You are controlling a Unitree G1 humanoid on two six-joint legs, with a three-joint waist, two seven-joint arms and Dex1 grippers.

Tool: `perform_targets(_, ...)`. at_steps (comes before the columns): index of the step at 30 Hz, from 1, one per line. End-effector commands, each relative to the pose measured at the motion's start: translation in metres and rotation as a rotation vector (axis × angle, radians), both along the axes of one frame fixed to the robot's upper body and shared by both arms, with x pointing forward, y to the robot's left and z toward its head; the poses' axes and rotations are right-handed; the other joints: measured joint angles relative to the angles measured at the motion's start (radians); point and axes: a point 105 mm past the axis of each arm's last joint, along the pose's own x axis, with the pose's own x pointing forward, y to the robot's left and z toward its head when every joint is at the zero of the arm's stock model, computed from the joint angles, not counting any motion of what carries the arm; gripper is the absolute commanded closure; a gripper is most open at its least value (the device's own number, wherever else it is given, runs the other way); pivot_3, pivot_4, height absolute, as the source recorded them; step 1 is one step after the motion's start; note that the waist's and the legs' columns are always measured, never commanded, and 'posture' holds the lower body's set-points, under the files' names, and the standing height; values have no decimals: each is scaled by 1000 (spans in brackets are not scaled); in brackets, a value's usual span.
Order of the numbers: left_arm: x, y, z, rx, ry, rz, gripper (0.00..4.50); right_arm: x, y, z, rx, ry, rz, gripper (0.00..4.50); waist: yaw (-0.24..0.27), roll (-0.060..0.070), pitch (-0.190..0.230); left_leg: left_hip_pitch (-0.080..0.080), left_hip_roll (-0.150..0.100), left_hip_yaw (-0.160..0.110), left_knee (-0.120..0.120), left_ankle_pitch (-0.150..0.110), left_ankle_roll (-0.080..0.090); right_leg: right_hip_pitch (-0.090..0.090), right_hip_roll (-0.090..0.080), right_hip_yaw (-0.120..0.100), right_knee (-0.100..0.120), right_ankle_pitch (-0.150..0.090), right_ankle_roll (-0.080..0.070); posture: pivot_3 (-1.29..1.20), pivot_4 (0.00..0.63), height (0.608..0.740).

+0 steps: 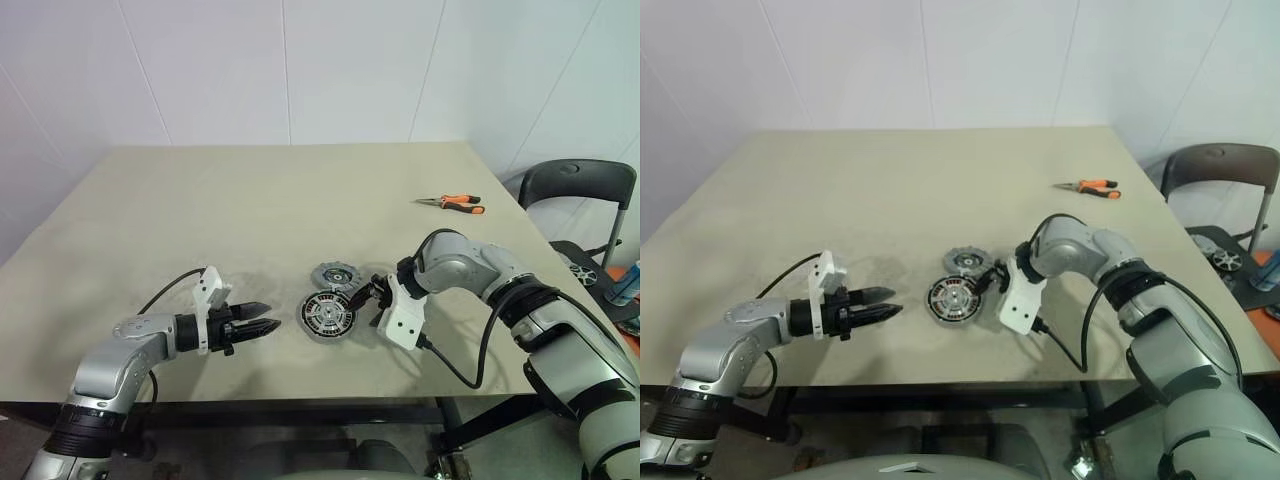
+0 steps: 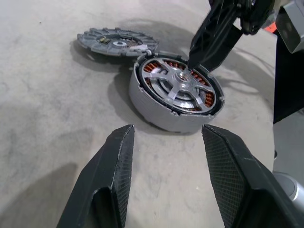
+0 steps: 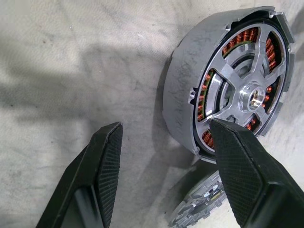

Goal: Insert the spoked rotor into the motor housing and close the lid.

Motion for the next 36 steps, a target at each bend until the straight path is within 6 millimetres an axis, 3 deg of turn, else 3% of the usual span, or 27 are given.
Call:
perform_targets(1, 2, 2, 13, -8, -47, 6, 2091, 2, 3, 1, -15, -28, 39, 1477, 0, 0, 0, 0, 0, 0, 0, 0, 0, 0, 0, 0, 0, 0, 0, 0, 0, 740)
perform_targets(4, 2, 1, 13, -7, -47, 6, 2091, 6, 8, 2, 5, -38, 35, 1859, -1, 0, 0, 1, 0, 0, 0, 0, 0, 1, 0, 0, 0, 0, 0, 0, 0, 740)
perform_targets(14, 2, -1, 11, -5, -42, 14, 2091, 10, 11, -1, 5, -52, 47, 1859, -4, 0, 0, 2, 0, 0, 0, 0, -1, 1, 0, 0, 1, 0, 0, 0, 0, 740)
perform_targets(19, 3, -1, 11, -6, -41, 22, 2091, 10, 13, -1, 15, -54, 47, 3357, -3, -1, 0, 2, 0, 0, 0, 1, -1, 2, 0, 0, 1, 0, 0, 0, 0, 740)
perform_targets(28, 6, -3, 8, -10, -41, 31, 2091, 35, 23, 23, 70, -62, -97, 3357, -22, -1, 0, 3, 0, 0, 0, 1, -1, 2, 0, 0, 1, 0, 0, 0, 0, 740)
perform_targets(33, 6, -6, 7, -15, -40, 31, 2091, 35, 19, 22, 30, -29, -115, 4476, -19, -1, 0, 2, 0, 0, 0, 1, -1, 2, 0, 0, 1, 0, 0, 0, 0, 740)
perform_targets(36, 8, -4, 7, -15, -41, 38, 2091, 33, 20, 20, 31, -30, -106, 4476, -20, 0, 0, 2, 0, 0, 0, 0, -1, 2, 0, 0, 1, 0, 0, 0, 0, 740)
